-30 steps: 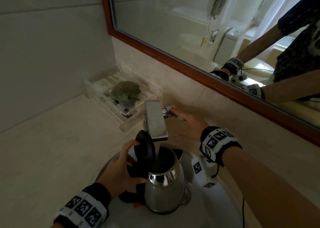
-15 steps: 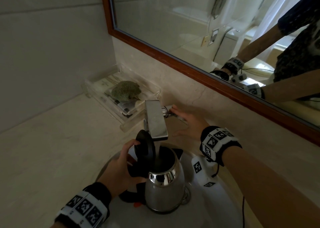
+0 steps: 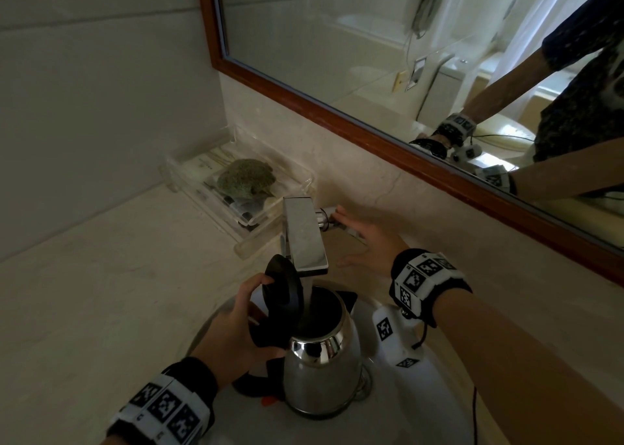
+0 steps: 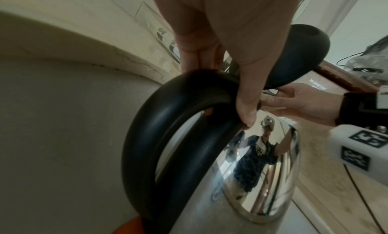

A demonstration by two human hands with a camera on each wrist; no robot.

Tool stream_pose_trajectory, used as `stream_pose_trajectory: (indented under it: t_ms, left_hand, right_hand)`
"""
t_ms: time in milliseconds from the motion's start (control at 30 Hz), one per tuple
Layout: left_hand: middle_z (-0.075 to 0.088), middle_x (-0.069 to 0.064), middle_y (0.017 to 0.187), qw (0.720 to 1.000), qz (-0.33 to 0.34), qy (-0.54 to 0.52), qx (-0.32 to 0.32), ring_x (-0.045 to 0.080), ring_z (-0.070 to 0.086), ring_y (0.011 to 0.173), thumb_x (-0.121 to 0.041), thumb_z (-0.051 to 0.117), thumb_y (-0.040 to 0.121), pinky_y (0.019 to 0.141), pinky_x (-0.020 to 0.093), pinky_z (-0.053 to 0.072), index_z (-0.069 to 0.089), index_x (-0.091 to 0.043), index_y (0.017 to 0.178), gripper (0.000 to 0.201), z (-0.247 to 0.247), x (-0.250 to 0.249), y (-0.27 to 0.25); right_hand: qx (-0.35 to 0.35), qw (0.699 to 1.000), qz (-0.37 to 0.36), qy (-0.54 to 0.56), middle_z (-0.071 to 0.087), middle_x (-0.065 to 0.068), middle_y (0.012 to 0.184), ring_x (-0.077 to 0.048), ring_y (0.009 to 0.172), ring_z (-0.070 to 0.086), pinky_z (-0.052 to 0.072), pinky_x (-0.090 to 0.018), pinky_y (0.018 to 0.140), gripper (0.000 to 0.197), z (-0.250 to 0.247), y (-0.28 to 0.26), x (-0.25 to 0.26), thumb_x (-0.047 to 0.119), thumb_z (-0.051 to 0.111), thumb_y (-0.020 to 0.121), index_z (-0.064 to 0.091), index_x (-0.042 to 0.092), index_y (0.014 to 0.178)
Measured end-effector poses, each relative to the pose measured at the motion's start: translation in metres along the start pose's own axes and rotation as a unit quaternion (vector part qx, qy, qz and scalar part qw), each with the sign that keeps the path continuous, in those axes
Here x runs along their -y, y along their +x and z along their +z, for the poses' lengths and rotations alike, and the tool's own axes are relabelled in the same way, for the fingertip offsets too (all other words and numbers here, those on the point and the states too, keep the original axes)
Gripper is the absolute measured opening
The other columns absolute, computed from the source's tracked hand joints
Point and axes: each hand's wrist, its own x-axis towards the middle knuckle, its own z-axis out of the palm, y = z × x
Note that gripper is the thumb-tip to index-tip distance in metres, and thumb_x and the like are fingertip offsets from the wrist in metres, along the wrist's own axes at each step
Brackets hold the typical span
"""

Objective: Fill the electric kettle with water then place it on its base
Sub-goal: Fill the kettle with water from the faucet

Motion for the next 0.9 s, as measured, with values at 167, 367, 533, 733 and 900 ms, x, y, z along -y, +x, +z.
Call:
stream_pose_trajectory:
  t_ms: [167, 367, 533, 733, 900]
  left_hand:
    - [0.055, -0.012, 0.086, 1.0, -0.009, -0.001, -0.001, 0.009, 0.06, 0.075, -0.019, 0.084, 0.059, 0.069, 0.015, 0.047, 0.013, -0.032, 0.134, 0.104, 0.0002, 0.0021, 0.0009]
    - [0.057, -0.014, 0.083, 1.0, -0.017, -0.013, -0.004, 0.007, 0.06, 0.073, -0.016, 0.084, 0.059, 0.065, 0.012, 0.047, 0.014, -0.033, 0.133, 0.104, 0.0015, 0.0015, 0.0014]
    - [0.054, -0.013, 0.087, 1.0, -0.023, -0.019, -0.004, 0.012, 0.059, 0.084, -0.018, 0.084, 0.058, 0.074, 0.018, 0.047, 0.012, -0.034, 0.134, 0.105, 0.0014, 0.0017, 0.001]
    - [0.055, -0.011, 0.089, 1.0, -0.025, -0.017, -0.006, 0.012, 0.061, 0.085, -0.018, 0.083, 0.059, 0.076, 0.021, 0.05, 0.012, -0.035, 0.133, 0.104, 0.0011, 0.0003, 0.0011]
    - [0.054, -0.012, 0.088, 1.0, -0.018, -0.012, -0.005, 0.013, 0.06, 0.087, -0.018, 0.084, 0.059, 0.078, 0.022, 0.049, 0.012, -0.032, 0.134, 0.104, 0.0008, -0.001, 0.0003]
  right_hand:
    - [0.006, 1.0, -0.002, 0.004, 0.016, 0.01, 0.157, -0.011, 0.142, 0.026, 0.025, -0.028, 0.117, 0.089, -0.0014, -0.0011, 0.0024, 0.018, 0.075, 0.075, 0.023, 0.025, 0.146]
    - [0.003, 1.0, 0.002, -0.011, 0.015, 0.014, 0.156, -0.009, 0.142, 0.025, 0.021, -0.019, 0.111, 0.084, 0.0007, 0.0027, -0.0032, 0.0, 0.066, 0.081, 0.022, 0.031, 0.145]
    - [0.003, 1.0, 0.001, -0.004, 0.015, 0.014, 0.156, -0.01, 0.141, 0.027, 0.025, -0.025, 0.114, 0.087, -0.0003, 0.0005, 0.0, 0.014, 0.073, 0.078, 0.021, 0.03, 0.146]
    - [0.0, 1.0, 0.003, 0.015, 0.015, 0.013, 0.157, -0.009, 0.142, 0.023, 0.023, -0.026, 0.115, 0.09, -0.0007, -0.0032, 0.0034, 0.021, 0.076, 0.074, 0.022, 0.028, 0.146]
    - [-0.004, 1.0, -0.001, 0.023, 0.016, 0.011, 0.157, -0.009, 0.143, 0.022, 0.021, -0.024, 0.115, 0.09, -0.0007, -0.0042, 0.0038, 0.02, 0.076, 0.074, 0.023, 0.027, 0.146]
